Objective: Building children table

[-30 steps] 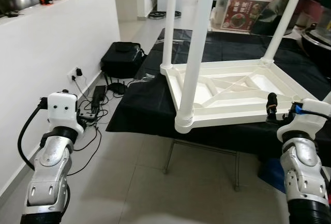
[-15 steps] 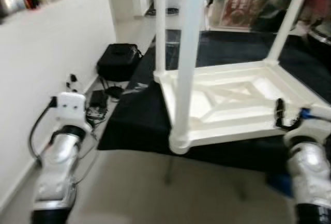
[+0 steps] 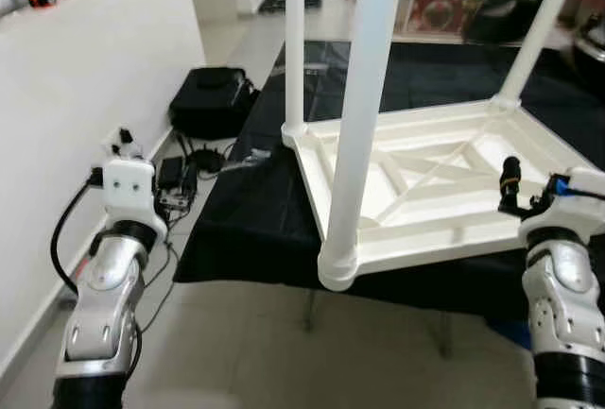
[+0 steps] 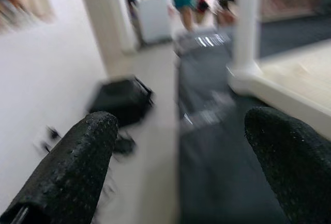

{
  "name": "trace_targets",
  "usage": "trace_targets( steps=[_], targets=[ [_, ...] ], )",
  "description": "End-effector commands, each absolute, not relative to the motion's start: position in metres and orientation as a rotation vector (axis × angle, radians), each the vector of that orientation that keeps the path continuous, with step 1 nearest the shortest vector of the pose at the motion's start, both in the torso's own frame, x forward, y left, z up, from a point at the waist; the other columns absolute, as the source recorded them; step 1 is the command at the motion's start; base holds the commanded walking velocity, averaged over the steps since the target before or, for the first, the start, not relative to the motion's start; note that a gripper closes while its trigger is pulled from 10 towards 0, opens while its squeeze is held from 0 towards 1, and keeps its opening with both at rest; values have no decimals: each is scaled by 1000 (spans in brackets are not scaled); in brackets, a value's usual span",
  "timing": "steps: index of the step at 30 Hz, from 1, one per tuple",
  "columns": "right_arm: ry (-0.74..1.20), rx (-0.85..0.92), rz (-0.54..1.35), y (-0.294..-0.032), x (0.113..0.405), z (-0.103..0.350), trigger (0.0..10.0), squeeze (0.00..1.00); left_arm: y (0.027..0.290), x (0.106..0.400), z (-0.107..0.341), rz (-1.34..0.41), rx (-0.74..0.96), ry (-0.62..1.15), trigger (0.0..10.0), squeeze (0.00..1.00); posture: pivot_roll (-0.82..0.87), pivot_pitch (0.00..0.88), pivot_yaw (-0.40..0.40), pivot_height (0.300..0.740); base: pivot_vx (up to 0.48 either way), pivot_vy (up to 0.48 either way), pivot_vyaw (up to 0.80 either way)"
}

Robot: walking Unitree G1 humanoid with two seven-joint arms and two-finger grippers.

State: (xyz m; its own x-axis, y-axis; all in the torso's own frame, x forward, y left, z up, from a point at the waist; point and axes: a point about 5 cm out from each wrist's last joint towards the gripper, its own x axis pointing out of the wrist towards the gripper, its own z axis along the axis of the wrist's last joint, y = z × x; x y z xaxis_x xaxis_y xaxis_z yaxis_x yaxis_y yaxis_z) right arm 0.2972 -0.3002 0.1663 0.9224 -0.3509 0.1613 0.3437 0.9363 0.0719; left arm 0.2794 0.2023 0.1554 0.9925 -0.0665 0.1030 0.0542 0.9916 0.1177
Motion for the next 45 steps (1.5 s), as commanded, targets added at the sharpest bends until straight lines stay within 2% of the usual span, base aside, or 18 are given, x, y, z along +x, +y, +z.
trace_targets(
  steps=[1,4,6,7,8,13,14,17,19,27,28,36,37,40,43,45],
  targets=[
    [-142,63,-344,-306,297,161,10000,0,196,278,150,-104,101,-82,10000,0,119,0,-36,740,0,0,0],
    [-127,62,-324,-310,298,160,10000,0,194,275,145,-119,90,-62,10000,0,118,0,-36,740,0,0,0],
    [-65,39,-244,-319,299,158,10000,0,182,266,132,-226,77,-3,10000,0,115,0,-35,740,0,0,0],
    [-65,39,-244,-319,299,158,10000,0,182,266,132,-226,77,-3,10000,0,115,0,-35,740,0,0,0],
    [-3,10,-186,-324,300,156,10000,0,173,258,124,-315,72,34,10000,0,118,0,-38,740,0,0,0],
    [65,4,-131,-332,300,155,10000,0,164,248,116,-397,74,69,10000,0,120,0,-37,740,0,0,0],
    [98,-7,-48,-338,299,160,10000,0,153,238,108,-487,61,109,10000,0,123,0,-40,740,0,0,0],
    [114,-7,13,-342,298,164,10000,0,146,230,104,-552,59,130,10000,0,122,0,-39,740,0,0,0],
    [145,-14,203,-343,293,173,10000,0,130,215,98,-684,20,170,10000,0,124,0,-40,740,0,0,0],
    [223,-16,481,-338,282,180,10000,0,116,203,99,-818,-44,196,10000,0,124,0,-43,740,0,0,0],
    [255,-37,569,-337,282,182,10000,1000,111,198,102,-886,-78,204,10000,0,125,0,-42,740,0,0,0],
    [261,-76,726,-326,296,196,10000,1000,104,190,105,-959,-61,213,10000,0,138,0,-46,740,0,0,0],
    [258,-69,783,-321,297,199,10000,0,103,188,104,-965,-49,217,10000,0,139,0,-39,740,0,0,0],
    [248,-66,836,-315,299,202,10000,0,103,188,103,-952,-37,215,10000,0,140,0,-41,740,0,0,0],
    [232,-84,968,-294,307,209,10000,0,102,189,105,-914,-16,191,10000,0,143,0,-39,740,0,0,0],
    [222,-88,991,-287,310,210,10000,0,102,189,107,-908,-12,183,10000,0,148,0,-41,740,0,0,0]
  ],
)
